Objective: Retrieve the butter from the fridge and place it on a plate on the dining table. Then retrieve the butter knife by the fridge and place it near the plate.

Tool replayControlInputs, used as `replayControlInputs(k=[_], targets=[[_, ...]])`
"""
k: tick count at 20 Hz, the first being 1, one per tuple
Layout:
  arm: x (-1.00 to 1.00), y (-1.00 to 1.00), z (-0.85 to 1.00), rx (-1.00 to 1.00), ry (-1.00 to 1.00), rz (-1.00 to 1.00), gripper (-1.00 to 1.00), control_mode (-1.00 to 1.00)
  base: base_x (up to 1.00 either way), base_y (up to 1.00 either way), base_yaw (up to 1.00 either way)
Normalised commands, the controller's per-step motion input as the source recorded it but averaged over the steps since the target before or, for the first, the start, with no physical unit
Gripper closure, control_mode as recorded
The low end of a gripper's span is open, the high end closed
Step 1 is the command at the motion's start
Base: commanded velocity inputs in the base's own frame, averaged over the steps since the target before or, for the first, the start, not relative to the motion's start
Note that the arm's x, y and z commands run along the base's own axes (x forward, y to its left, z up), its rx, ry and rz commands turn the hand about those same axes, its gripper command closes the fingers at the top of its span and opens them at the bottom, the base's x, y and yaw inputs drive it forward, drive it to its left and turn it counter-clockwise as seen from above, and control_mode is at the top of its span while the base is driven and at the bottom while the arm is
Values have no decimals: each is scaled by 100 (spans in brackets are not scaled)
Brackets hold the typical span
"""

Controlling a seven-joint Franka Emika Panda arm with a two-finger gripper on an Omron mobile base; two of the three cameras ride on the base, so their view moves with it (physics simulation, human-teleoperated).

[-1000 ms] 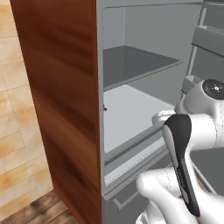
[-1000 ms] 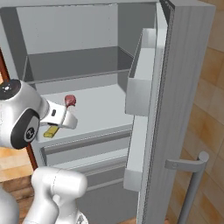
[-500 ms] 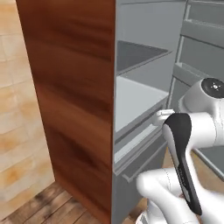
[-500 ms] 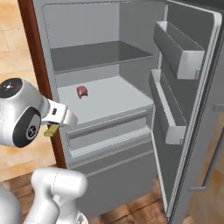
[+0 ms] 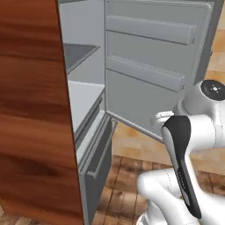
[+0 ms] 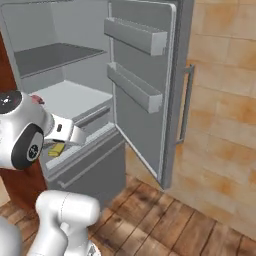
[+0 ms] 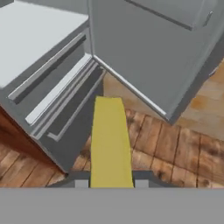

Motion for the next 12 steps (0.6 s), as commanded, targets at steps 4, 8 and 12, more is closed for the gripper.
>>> replayControlInputs(k=[4, 8, 12], targets=[[0, 0, 0, 0, 0, 0, 100, 100, -64, 7, -86], [0, 0, 0, 0, 0, 0, 100, 100, -63, -19, -69], [0, 0, 0, 0, 0, 0, 100, 100, -62, -42, -59]])
